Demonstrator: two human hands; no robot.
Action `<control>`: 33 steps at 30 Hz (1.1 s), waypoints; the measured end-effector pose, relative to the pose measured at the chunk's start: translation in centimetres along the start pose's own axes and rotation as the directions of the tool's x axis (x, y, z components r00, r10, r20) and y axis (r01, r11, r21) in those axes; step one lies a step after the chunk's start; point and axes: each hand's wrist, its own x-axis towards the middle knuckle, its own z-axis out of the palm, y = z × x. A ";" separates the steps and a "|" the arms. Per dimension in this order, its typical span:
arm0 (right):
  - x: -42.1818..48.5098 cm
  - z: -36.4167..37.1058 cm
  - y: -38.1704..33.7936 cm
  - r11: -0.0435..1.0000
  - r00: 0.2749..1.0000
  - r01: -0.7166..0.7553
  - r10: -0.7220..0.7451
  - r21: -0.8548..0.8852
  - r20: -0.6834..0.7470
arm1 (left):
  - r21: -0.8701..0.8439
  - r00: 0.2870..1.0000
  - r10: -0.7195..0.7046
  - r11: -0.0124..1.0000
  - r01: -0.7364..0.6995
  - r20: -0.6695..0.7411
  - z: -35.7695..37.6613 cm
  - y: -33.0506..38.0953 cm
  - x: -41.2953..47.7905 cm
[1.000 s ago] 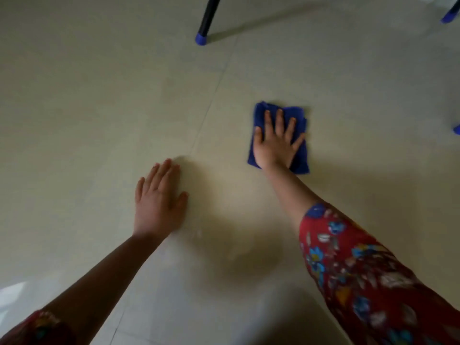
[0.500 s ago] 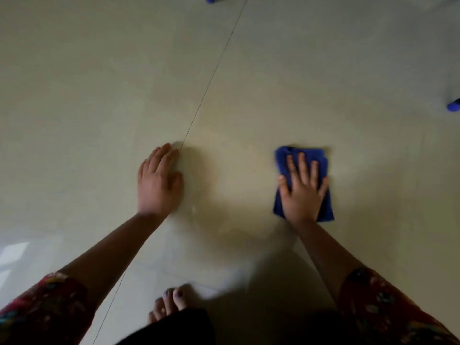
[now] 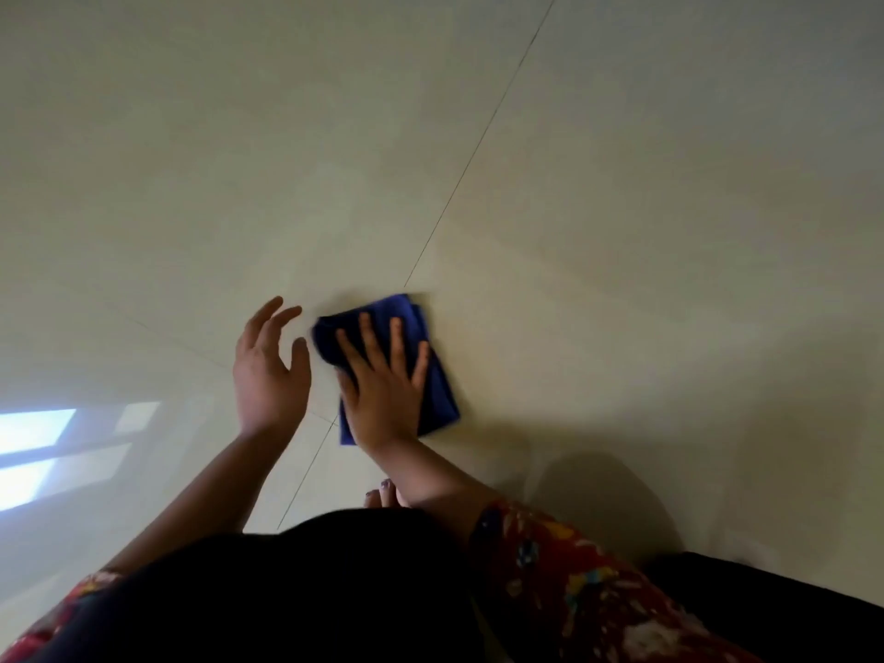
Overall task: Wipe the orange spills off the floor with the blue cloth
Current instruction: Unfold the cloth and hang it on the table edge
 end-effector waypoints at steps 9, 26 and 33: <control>4.6 -13.6 0.1 -0.375 0.827 -0.520 0.005 0.767 0.563 | -0.322 0.942 -0.311 0.886 0.334 0.124 -4.3 7.8 3.9; -6.5 -60.5 -14.6 -0.322 0.847 -0.382 0.253 0.866 0.467 | -0.541 0.808 -0.166 0.664 0.516 0.566 -37.0 43.2 1.1; -12.7 -74.6 -21.2 -0.262 0.918 -0.261 0.231 0.929 0.323 | -0.625 0.875 -0.047 0.681 0.381 0.482 -50.2 54.5 -2.0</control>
